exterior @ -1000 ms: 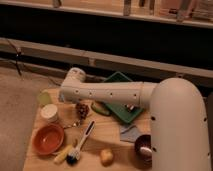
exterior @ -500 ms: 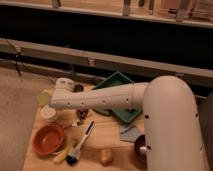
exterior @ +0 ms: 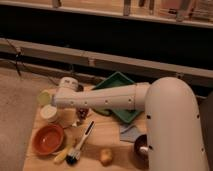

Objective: Place sponge in red bowl

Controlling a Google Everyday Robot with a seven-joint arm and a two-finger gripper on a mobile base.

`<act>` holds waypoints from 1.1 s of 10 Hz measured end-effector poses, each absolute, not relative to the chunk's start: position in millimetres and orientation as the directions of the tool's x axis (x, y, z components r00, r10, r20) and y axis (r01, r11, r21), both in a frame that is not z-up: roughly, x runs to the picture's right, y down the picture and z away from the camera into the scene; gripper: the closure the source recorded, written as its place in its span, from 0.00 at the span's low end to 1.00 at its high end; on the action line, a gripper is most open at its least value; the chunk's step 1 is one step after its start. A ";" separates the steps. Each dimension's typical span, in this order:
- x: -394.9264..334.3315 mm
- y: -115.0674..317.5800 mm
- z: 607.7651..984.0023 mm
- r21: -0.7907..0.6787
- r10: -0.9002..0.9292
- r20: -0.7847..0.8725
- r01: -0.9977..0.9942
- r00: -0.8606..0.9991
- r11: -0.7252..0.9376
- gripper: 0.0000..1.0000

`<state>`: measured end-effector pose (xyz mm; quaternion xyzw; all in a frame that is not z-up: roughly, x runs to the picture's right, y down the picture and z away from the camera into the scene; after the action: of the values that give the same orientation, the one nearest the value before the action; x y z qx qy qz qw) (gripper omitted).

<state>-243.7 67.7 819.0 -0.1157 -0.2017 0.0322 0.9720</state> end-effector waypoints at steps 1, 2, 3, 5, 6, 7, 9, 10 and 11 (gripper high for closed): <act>-245.2 68.2 818.7 -0.236 0.104 0.387 -0.011 0.916 0.972 0.66; -249.3 67.5 815.0 -0.219 0.075 0.370 0.008 0.926 0.976 0.70; -254.6 66.9 809.8 -0.210 0.058 0.341 0.016 0.938 0.978 0.77; -256.2 68.8 802.9 -0.203 0.046 0.310 0.019 0.950 0.979 0.94; -256.2 74.2 795.2 -0.204 0.043 0.303 0.021 0.952 0.979 1.00; -259.0 81.4 786.2 -0.208 0.031 0.297 0.033 0.954 0.977 1.00; -260.1 88.4 775.6 -0.223 0.017 0.288 0.050 0.957 0.974 1.00; -264.0 94.6 766.9 -0.242 -0.008 0.294 0.082 0.956 0.967 1.00; -268.7 100.4 760.1 -0.263 -0.029 0.302 0.112 0.953 0.958 1.00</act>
<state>-268.7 100.4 760.1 -0.1397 -0.1492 -0.0359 0.9782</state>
